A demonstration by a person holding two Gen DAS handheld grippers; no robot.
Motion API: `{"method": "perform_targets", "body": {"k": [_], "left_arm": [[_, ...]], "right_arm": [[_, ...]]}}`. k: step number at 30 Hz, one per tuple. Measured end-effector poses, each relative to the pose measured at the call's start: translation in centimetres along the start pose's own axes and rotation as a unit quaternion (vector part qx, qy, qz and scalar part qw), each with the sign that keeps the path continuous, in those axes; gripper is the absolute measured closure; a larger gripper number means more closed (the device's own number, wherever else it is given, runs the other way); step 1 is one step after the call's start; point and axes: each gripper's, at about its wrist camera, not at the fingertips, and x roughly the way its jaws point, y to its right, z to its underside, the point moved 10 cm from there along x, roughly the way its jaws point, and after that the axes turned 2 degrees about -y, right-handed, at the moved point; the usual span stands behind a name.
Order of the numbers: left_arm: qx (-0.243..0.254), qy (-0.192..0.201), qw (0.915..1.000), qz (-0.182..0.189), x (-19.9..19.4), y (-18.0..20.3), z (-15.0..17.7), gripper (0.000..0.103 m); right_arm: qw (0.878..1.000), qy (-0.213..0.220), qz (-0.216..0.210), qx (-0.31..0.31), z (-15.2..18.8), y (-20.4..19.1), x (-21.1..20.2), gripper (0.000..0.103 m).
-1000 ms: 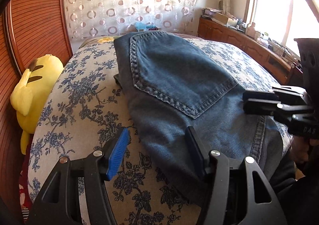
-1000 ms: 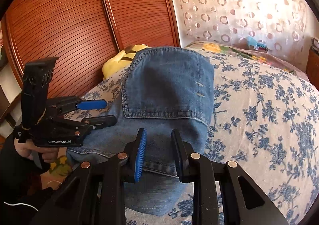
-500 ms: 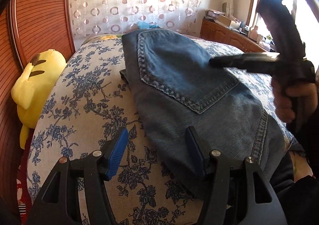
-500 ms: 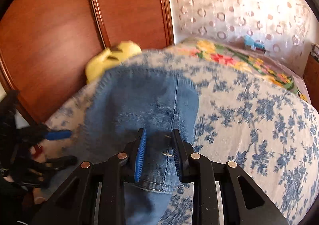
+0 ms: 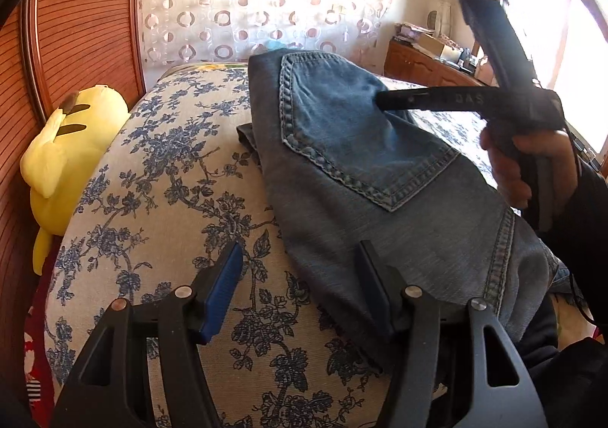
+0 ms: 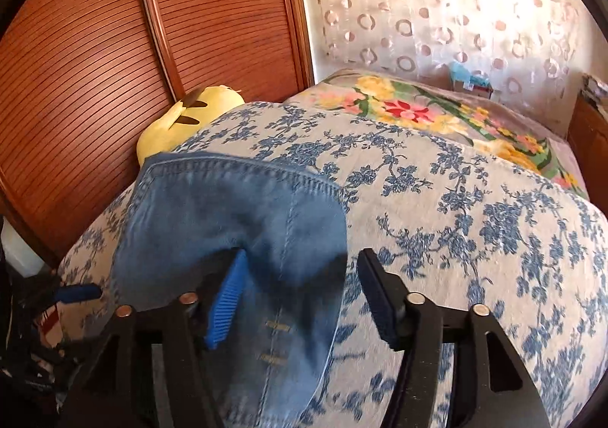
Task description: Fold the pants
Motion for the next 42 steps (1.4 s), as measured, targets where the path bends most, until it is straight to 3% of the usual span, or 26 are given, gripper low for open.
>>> {"method": "perform_targets", "body": {"k": [9,17,22,28,35,42], "left_arm": [[0.002,0.001,0.9999,-0.012,0.0,-0.5,-0.4,0.041],[0.008,0.007,0.9999,-0.008,-0.6,-0.2,-1.3,0.041],[0.002,-0.005,1.0,-0.001,0.0,-0.2,-0.5,0.041],[-0.009,-0.01,0.9999,0.007,0.3,-0.4,-0.2,0.041],[-0.018,-0.005,0.9998,0.007,-0.4,-0.7,-0.2,0.041],[-0.046,0.003,0.9981,0.042,-1.4,0.0,-0.7,0.041]], "right_arm": [[0.997,-0.043,-0.048,0.047,-0.2,1.4,4.2,0.024],[0.997,-0.034,-0.054,0.049,0.1,1.5,3.7,0.024],[0.992,-0.04,-0.107,0.052,0.5,0.5,3.6,0.056],[0.993,-0.022,-0.11,0.036,0.7,0.6,2.4,0.081],[0.996,0.005,-0.079,0.039,1.5,1.6,-0.2,0.084],[0.999,0.003,-0.026,0.041,2.6,2.5,-3.1,0.085]]}}
